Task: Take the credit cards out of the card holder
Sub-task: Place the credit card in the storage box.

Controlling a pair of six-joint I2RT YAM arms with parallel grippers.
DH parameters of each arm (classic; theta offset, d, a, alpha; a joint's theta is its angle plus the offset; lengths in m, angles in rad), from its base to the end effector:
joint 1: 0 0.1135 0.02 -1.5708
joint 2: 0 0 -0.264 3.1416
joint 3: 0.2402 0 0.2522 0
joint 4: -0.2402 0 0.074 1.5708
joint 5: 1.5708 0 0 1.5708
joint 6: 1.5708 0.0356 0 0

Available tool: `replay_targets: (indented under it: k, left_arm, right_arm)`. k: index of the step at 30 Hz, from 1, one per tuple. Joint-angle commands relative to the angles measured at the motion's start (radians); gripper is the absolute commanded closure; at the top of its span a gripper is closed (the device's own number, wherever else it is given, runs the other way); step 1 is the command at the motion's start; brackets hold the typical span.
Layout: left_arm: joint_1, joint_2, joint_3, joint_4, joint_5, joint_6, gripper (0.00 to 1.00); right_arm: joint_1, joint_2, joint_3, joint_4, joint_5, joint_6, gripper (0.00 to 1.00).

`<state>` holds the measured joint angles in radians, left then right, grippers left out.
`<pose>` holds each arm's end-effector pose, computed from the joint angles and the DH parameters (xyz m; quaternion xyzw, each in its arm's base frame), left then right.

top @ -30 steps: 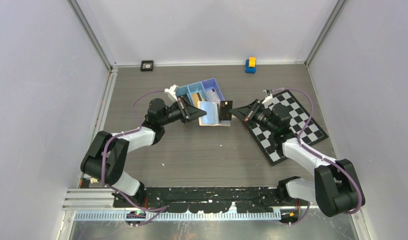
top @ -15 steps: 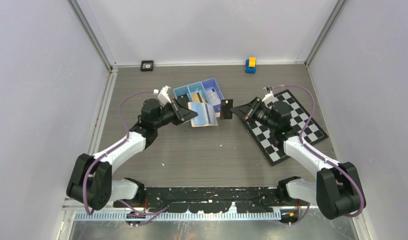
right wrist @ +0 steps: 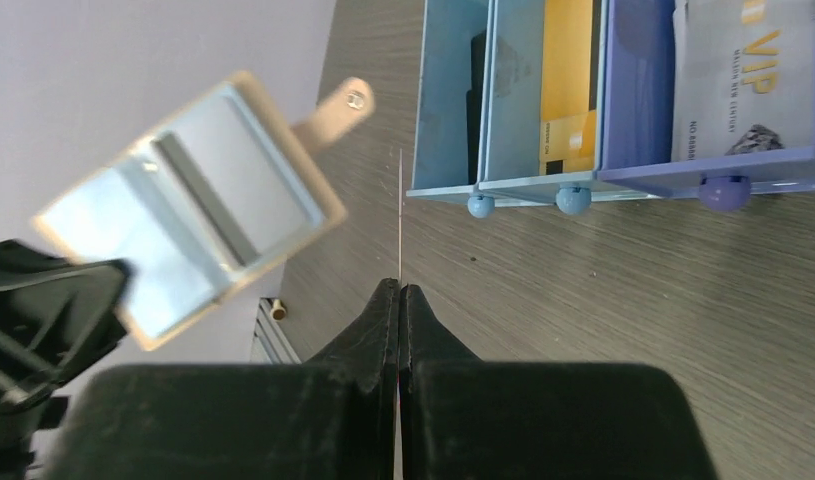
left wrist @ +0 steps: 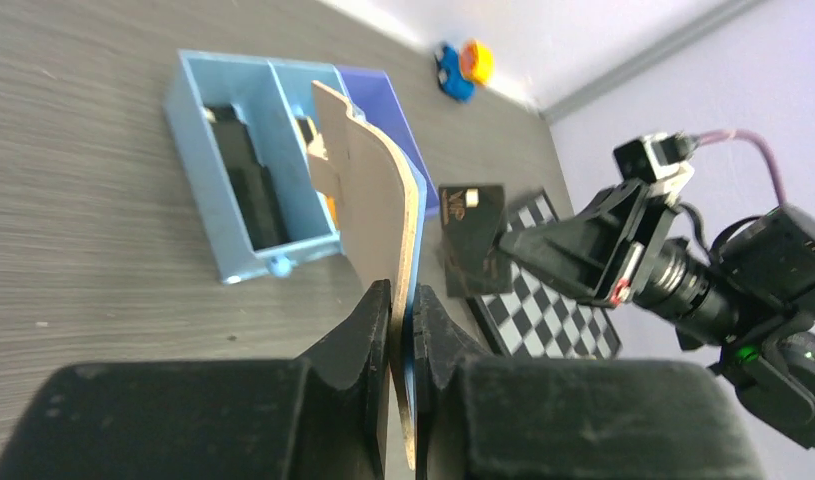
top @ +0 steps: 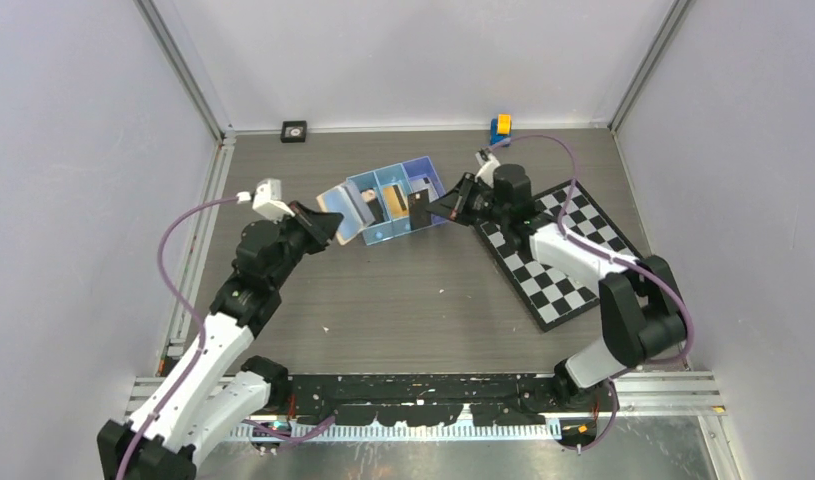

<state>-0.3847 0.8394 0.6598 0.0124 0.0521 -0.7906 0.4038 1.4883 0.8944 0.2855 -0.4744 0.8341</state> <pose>0.1879 -0.0781 0.3070 -0.1374 0.7511 -0.3744 0.5261 0.3021 0.1468 0.2572 0.0321 0.7962 0.4873 0.3571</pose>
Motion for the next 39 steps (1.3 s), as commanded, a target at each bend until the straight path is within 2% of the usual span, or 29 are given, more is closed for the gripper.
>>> replay_targets:
  k: [1, 7, 19, 35, 39]
  left_arm:
    - [0.004, -0.143, -0.021, -0.067, -0.251, 0.052, 1.0]
    - [0.004, -0.2, -0.034, -0.077, -0.296, 0.05, 1.0]
    - [0.004, -0.273, -0.077, -0.051, -0.332, 0.029, 1.0]
    - [0.004, -0.264, -0.081, -0.034, -0.309, 0.021, 1.0]
    - [0.004, -0.264, -0.078, -0.038, -0.306, 0.023, 1.0]
  right_arm:
    - [0.065, 0.087, 0.134, -0.074, 0.05, -0.077, 0.99]
    - [0.127, 0.238, 0.306, -0.141, 0.086, -0.095, 1.0]
    - [0.174, 0.542, 0.63, -0.252, 0.11, -0.151, 0.99]
    - [0.196, 0.712, 0.848, -0.372, 0.099, -0.201, 0.99]
    - [0.194, 0.691, 0.842, -0.397, 0.157, -0.23, 0.84]
